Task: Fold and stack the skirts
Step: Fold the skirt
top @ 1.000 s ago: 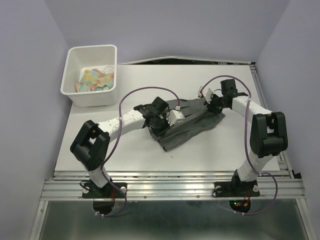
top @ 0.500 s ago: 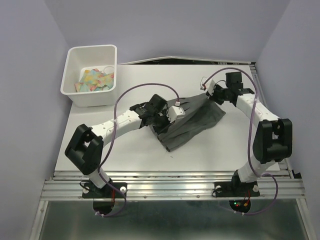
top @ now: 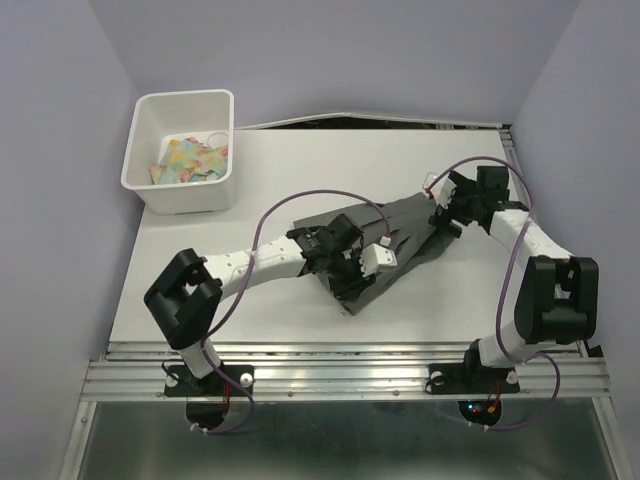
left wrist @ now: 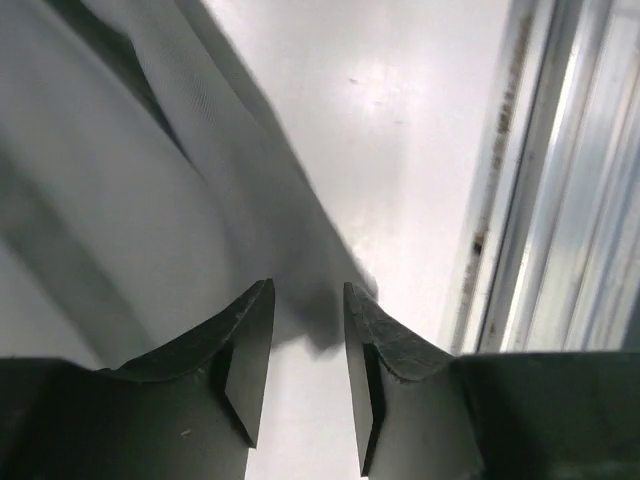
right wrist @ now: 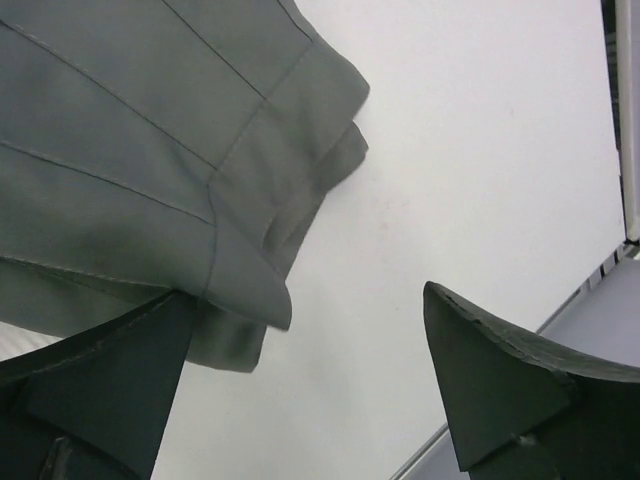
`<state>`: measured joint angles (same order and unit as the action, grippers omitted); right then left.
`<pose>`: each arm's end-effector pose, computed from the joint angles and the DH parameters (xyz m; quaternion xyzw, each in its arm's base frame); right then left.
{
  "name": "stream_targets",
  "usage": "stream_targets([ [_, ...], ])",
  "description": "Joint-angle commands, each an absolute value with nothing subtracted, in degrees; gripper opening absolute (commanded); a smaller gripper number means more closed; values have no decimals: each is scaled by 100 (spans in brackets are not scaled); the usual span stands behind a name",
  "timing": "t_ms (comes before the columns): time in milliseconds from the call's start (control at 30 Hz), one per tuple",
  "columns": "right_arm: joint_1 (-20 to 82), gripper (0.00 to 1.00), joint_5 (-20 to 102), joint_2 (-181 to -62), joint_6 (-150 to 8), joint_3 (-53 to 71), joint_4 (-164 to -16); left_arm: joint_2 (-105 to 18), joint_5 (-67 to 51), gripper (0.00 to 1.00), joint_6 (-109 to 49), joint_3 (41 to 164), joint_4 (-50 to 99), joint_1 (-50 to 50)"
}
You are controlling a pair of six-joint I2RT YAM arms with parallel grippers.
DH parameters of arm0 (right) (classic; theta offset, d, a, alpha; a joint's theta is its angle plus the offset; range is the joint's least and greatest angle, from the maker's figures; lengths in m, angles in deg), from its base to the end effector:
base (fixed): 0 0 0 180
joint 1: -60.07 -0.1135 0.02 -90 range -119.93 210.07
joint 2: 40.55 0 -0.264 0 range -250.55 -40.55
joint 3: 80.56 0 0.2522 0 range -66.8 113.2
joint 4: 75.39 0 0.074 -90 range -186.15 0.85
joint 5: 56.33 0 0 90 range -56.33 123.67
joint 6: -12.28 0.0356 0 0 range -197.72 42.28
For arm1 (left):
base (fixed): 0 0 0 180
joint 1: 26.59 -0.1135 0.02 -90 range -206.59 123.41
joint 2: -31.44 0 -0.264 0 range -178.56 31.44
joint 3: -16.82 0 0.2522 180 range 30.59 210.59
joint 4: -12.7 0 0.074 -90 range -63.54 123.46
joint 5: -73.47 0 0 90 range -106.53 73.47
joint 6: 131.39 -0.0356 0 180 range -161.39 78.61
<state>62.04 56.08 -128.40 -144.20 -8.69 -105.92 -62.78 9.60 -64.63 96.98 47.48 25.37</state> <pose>0.3264 0.0024 0.2303 -0.5471 0.7321 -0.0552 0.4020 0.2057 -0.2883 0.2357 0.6194 0.6740 -0.2899 0.2792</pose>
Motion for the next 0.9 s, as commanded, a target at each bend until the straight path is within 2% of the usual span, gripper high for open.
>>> stream_targets([
  [0, 6358, 100, 5485, -12493, -14365, -818, -10172, -6182, 1369, 52, -6705, 9764, 5141, 2711],
  [33, 6358, 100, 5485, -12440, -14320, -791, -10180, -6181, 1405, 60, -6731, 9817, 5194, 2711],
  [67, 6358, 100, 5450, -12318, -14250, -695, -10198, -6068, 1432, 63, -6740, 9870, 5256, 2711],
  [233, 6358, 100, 5406, -12149, -13907, -256, -10383, -5690, 1520, 64, -6601, 10160, 5275, 2545],
  [400, 6358, 97, 5519, -12737, -13354, 367, -10890, -6136, 1160, 59, -6029, 10265, 5063, 2044],
  [533, 6358, 85, 6248, -13728, -12679, 1342, -11945, -7022, 799, 54, -5713, 10625, 5106, 1701],
  [667, 6358, 75, 6268, -14398, -12475, 1748, -12341, -7568, 738, 52, -5624, 10898, 5125, 1393],
  [867, 6358, 67, 5960, -15059, -12518, 1539, -12703, -8123, 501, 46, -5808, 11250, 5441, 936],
])
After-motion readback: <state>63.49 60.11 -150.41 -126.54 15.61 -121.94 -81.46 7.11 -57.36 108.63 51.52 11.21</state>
